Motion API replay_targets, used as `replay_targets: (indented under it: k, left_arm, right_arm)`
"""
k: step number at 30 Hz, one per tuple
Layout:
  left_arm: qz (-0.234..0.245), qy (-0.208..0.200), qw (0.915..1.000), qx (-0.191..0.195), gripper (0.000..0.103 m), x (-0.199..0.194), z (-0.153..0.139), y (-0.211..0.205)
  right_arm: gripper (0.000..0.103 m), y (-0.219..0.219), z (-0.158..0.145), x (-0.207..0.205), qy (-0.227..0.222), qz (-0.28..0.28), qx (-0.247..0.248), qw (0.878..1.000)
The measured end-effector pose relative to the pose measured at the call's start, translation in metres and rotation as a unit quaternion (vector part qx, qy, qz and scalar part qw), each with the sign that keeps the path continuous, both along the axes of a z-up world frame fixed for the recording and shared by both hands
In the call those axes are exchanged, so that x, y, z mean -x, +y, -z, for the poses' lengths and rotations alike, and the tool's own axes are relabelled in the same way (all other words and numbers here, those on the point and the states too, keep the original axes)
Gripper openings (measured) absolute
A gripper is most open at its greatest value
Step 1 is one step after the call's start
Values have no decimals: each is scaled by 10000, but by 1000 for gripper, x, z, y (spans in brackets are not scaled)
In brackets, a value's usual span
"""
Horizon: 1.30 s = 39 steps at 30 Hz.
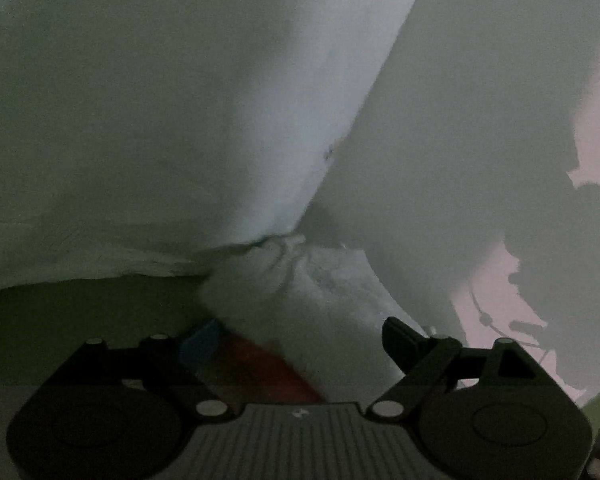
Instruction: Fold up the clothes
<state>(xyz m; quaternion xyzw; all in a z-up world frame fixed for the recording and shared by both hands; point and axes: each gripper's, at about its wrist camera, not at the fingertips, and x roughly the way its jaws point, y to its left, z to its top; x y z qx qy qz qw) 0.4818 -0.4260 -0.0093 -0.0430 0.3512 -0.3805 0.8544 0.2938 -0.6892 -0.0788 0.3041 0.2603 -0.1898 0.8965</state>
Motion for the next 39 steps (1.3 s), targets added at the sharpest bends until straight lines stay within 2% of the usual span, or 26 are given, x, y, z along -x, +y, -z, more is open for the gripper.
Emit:
replay_targets:
  k: [3, 7, 11, 15, 19, 22, 25, 28, 31, 34, 39]
  left_arm:
    - [-436, -390, 9983, 11, 103, 45, -27, 62]
    - [-959, -805, 9921, -103, 103, 107, -51, 138]
    - [-1330, -882, 9872, -56, 103, 159, -53, 189]
    - [-1613, -1059, 9812, -81, 103, 208, -51, 229]
    - [-1895, -1234, 9740, -107, 103, 258, -48, 269]
    - [-2104, -1364, 9680, -125, 103, 295, -46, 299]
    - [-2282, -1456, 9625, -167, 103, 330, -43, 327]
    - [-2298, -1349, 9633, -331, 103, 355, -37, 339]
    - [-2313, -1241, 9637, -495, 103, 380, -31, 352]
    - [-2328, -1133, 9637, -658, 103, 405, -25, 365]
    - [-2350, -952, 9628, -930, 103, 447, -15, 386]
  right_arm:
    - [98, 35, -19, 4, -281, -445, 164, 9985]
    - [100, 88, -45, 10, -639, -1107, 486, 9906]
    - [102, 147, -69, 26, -1170, -1750, 563, 9760]
    - [103, 216, -87, 61, -1611, -2042, 1061, 9597]
    - [103, 284, -101, 102, -1521, -1920, 1680, 9549]
    - [103, 317, -104, 135, -1512, -2050, 1693, 9521]
    - [103, 345, -107, 162, -1173, -2147, 1484, 9582]
    - [102, 370, -106, 193, -957, -2221, 1469, 9591]
    - [102, 397, -103, 229, -867, -2414, 1621, 9529]
    - [102, 420, -98, 260, -634, -2381, 1720, 9538]
    - [102, 453, -91, 299, -232, -2357, 2140, 9477]
